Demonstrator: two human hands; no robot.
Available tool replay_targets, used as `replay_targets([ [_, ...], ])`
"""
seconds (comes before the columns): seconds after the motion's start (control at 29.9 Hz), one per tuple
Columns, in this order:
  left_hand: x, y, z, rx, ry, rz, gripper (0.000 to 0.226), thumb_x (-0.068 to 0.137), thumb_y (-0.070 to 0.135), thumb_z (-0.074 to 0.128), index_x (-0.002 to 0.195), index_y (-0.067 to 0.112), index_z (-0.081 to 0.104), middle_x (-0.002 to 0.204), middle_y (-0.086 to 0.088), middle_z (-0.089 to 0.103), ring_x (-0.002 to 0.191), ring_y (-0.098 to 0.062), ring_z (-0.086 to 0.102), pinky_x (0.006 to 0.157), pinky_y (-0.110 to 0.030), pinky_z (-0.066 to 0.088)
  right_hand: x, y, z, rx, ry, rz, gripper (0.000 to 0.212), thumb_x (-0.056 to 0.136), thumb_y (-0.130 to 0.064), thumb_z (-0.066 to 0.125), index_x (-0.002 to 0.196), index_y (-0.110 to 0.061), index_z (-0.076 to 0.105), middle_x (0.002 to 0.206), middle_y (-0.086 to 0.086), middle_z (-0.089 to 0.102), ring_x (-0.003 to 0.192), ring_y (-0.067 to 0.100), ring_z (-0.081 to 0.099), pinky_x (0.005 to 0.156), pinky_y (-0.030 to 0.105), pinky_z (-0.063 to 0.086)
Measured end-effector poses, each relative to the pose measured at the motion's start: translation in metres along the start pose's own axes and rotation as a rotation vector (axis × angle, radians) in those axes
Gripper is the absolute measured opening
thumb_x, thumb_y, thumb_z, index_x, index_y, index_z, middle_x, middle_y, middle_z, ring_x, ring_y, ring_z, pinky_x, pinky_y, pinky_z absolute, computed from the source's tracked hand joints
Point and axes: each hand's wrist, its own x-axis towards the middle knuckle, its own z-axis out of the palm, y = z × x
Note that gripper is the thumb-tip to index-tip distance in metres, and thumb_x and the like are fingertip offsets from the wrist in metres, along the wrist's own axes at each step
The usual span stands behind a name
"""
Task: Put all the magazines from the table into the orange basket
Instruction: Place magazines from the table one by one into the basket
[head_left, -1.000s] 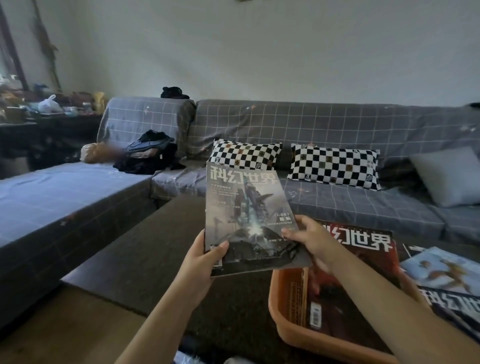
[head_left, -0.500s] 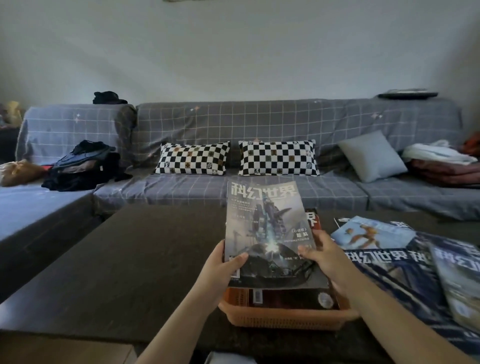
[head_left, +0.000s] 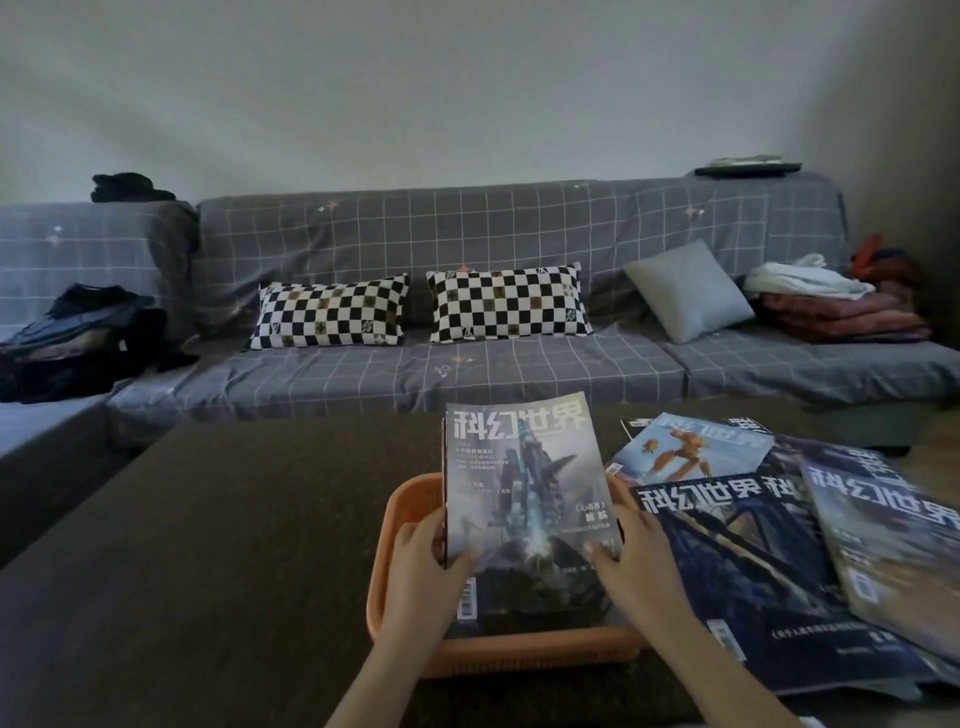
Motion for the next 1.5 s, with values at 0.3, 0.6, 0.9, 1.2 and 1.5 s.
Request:
replay_targets([
  [0.3,-0.004,0.0,-0.001,-0.009,0.019,-0.119,0.028,0.093,0.034,0.057,0.12,0.03,0.061,0.08,0.008,0.072,0.056,0.002,0.064,0.041,-0.009,0.039,0.007,0.002,-0.001,0.003,-0.142,0.128,0.033,0.088,-0.026,0.059,0.12,-0.025,0.052,0.111,-0.005,0.061,0.081,0.002,0.048,0.064,0.016,0.036],
  [0.6,-0.006,0.002,-0.009,-0.054,-0.092,-0.116,0.044,0.094,0.034,0.053,0.138,0.03,0.048,0.065,0.004,0.071,0.04,0.004,0.055,0.035,-0.007,0.035,0.014,0.008,0.004,-0.019,-0.207,0.173,0.01,0.091,-0.033,0.052,0.098,-0.027,0.053,0.093,-0.007,0.063,0.079,0.005,0.056,0.074,0.027,0.046],
  [0.9,0.005,-0.006,-0.012,-0.097,-0.132,-0.184,0.041,0.094,0.041,0.052,0.132,0.026,0.055,0.078,0.001,0.075,0.073,-0.016,0.073,0.074,-0.042,0.06,0.015,0.009,0.01,-0.059,-0.204,0.121,0.019,0.089,-0.036,0.055,0.105,-0.025,0.055,0.092,-0.011,0.063,0.087,0.009,0.059,0.077,0.03,0.048],
  [1.2,0.019,-0.008,-0.029,-0.108,-0.084,-0.212,0.037,0.092,0.037,0.057,0.128,0.027,0.06,0.088,-0.005,0.075,0.087,-0.027,0.071,0.08,-0.045,0.056,0.024,-0.009,0.026,-0.028,-0.232,0.11,0.011,0.088,-0.036,0.057,0.097,-0.033,0.05,0.086,-0.017,0.059,0.083,0.006,0.057,0.07,0.026,0.042],
  [1.5,0.018,-0.011,-0.03,-0.052,-0.2,-0.123,0.027,0.092,0.039,0.057,0.116,0.031,0.064,0.083,0.001,0.075,0.085,-0.024,0.071,0.085,-0.049,0.056,0.026,-0.012,0.024,0.0,-0.261,0.225,0.038,0.083,-0.044,0.06,0.112,-0.022,0.049,0.083,-0.016,0.053,0.075,0.003,0.051,0.064,0.026,0.04],
])
